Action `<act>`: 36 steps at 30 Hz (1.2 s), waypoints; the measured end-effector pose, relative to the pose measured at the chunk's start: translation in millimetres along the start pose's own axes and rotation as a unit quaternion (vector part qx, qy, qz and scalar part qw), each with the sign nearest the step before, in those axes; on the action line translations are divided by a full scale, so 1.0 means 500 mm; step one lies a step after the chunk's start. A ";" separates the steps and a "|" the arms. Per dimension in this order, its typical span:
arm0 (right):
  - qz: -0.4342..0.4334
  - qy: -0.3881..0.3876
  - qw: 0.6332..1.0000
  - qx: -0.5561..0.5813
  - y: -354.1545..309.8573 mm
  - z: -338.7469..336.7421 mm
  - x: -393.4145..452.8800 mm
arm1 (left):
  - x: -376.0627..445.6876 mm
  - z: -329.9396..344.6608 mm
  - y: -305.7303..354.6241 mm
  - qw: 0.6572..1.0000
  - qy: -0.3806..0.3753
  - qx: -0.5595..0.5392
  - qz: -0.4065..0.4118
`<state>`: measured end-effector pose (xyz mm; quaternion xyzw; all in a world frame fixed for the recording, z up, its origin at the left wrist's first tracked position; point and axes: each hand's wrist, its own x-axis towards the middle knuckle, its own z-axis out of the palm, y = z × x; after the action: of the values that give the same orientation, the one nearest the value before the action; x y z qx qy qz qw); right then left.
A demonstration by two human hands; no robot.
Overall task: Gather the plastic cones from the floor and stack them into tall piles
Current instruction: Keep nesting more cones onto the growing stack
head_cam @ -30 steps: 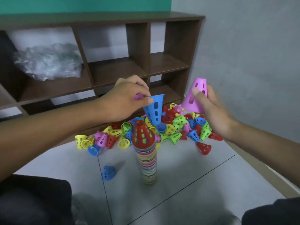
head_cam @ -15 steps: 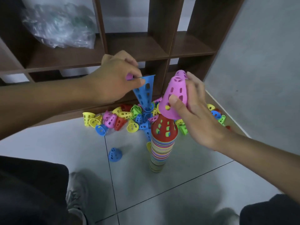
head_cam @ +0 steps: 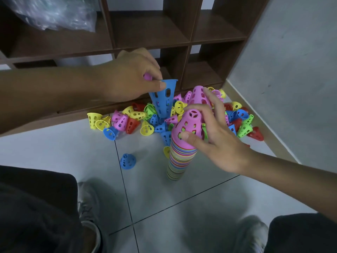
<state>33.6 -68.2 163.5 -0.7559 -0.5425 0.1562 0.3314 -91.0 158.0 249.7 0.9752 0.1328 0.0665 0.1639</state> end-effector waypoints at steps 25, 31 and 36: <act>0.145 0.149 0.885 0.417 -0.076 -0.096 0.047 | 0.009 0.000 0.018 1.000 0.018 -0.026 0.001; 0.170 0.085 0.830 0.524 -0.078 -0.091 0.056 | 0.012 -0.001 0.016 1.000 0.011 -0.008 0.002; 0.137 -0.008 0.838 0.529 -0.076 -0.102 0.055 | 0.011 -0.002 0.017 1.000 0.002 0.006 0.005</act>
<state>46.6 -52.4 229.7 -0.5307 -0.2711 0.4694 0.6515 -83.8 152.3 253.8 0.9766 0.1290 0.0684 0.1577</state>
